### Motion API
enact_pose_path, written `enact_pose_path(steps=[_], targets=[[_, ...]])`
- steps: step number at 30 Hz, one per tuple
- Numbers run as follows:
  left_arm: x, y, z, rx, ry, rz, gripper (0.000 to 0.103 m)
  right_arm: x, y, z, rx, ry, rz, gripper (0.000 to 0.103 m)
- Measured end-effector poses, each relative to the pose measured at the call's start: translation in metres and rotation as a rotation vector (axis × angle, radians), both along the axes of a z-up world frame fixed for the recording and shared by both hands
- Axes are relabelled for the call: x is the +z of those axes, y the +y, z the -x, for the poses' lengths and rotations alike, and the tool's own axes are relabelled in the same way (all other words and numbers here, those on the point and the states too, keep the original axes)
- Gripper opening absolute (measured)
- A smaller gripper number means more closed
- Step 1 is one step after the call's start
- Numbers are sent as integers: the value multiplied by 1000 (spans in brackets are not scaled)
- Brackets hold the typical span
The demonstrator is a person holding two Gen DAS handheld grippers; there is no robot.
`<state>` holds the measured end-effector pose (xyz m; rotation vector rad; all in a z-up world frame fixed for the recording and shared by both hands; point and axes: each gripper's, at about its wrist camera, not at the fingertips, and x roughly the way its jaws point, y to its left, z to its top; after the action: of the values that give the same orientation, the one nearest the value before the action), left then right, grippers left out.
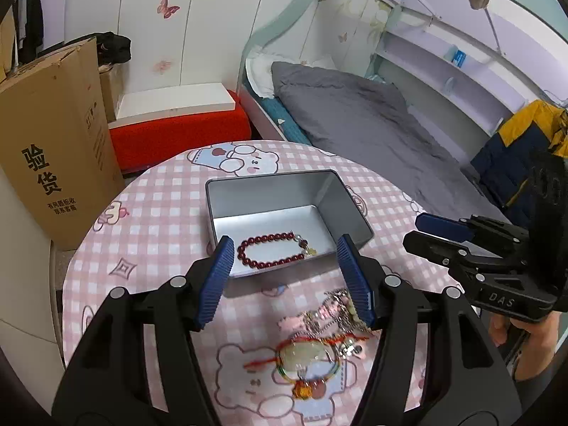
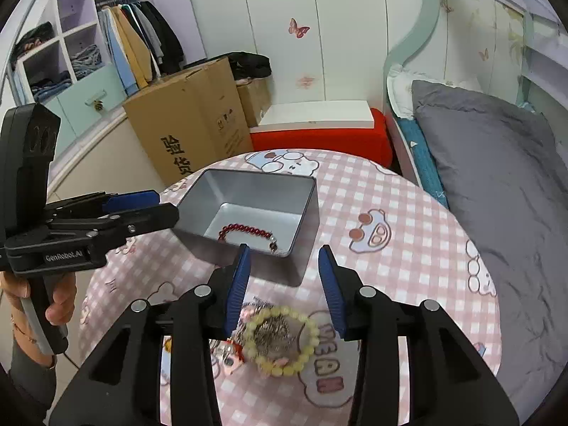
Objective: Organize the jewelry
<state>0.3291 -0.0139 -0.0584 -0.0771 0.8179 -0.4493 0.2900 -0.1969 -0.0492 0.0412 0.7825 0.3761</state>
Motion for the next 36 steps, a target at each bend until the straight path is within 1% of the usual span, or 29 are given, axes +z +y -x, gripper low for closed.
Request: enact_pose_path(steps=[4, 6, 9, 11, 16, 19, 23, 25, 26, 29, 30, 32, 33, 34, 35, 36], targets=[[3, 3, 7, 6, 3, 14, 60, 4, 0, 0, -5, 4, -9, 38], [2, 6, 9, 11, 9, 9, 60, 8, 0, 3, 2, -4, -21, 38], [-3, 7, 21, -11, 18, 0, 60, 7, 2, 11, 13, -1, -2, 38], [-9, 5, 30, -35, 23, -12, 60, 2, 4, 20, 23, -1, 26, 38], [-32, 2, 57, -104, 50, -45, 60, -19, 7, 45, 42, 11, 51, 38], [-47, -6, 74, -140, 30, -94, 60, -34, 8, 60, 50, 20, 56, 38], [-58, -18, 90, -200, -9, -141, 60, -46, 7, 75, 54, 37, 40, 38], [-62, -27, 97, -225, -45, -191, 60, -50, 8, 80, 55, 41, 36, 38], [-64, -33, 100, -239, -67, -228, 60, -52, 8, 82, 56, 44, 32, 38], [-70, -44, 101, -255, -95, -299, 60, -56, 10, 86, 57, 49, 34, 38], [-73, -47, 99, -253, -92, -327, 59, -57, 11, 87, 57, 48, 34, 38], [-81, -51, 95, -279, -67, -358, 47, -58, 10, 88, 64, 54, 25, 38], [-85, -53, 94, -288, -55, -377, 35, -57, 12, 88, 63, 52, 25, 38], [-88, -55, 94, -292, -54, -402, 34, -58, 13, 88, 63, 50, 25, 38], [-88, -56, 96, -303, -69, -413, 33, -58, 13, 87, 67, 53, 20, 38], [-88, -57, 97, -315, -64, -410, 25, -59, 13, 88, 66, 52, 18, 39]])
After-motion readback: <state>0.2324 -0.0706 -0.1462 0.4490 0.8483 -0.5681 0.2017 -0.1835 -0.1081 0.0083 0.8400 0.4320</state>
